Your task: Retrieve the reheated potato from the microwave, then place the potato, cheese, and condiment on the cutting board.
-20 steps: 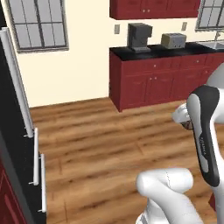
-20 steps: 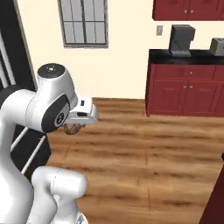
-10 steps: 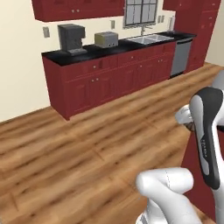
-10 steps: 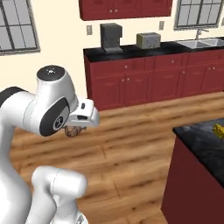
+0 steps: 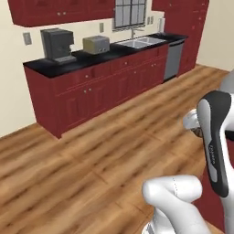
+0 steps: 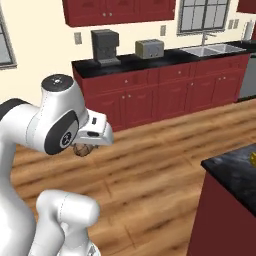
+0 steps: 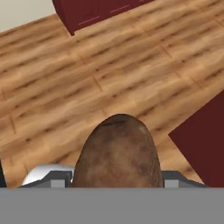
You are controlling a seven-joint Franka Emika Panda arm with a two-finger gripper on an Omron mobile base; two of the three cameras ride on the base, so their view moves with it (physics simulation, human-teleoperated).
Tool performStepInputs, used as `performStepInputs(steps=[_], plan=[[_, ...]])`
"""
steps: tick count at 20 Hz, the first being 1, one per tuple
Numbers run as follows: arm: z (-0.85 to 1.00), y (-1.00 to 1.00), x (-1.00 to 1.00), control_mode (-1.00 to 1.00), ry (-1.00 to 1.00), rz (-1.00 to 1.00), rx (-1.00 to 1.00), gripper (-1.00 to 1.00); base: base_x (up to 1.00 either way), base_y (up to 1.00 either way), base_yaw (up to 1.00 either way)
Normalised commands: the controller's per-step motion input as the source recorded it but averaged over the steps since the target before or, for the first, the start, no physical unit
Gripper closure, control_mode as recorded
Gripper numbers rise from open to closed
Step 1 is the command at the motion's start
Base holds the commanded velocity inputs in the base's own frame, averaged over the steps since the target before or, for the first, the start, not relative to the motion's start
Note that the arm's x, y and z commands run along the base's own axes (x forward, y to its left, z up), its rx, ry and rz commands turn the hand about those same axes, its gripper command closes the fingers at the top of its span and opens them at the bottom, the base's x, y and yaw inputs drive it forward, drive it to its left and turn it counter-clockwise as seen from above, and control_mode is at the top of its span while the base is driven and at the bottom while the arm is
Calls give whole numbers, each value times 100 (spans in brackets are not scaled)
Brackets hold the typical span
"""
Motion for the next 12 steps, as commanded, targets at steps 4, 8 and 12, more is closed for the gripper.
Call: performStepInputs(steps=[4,8,12], plan=[[0,0,0,100,0,0,0,100,56,0,-47],[0,0,0,100,0,0,0,100,54,0,-48],[0,0,0,100,0,0,0,100,59,0,-40]])
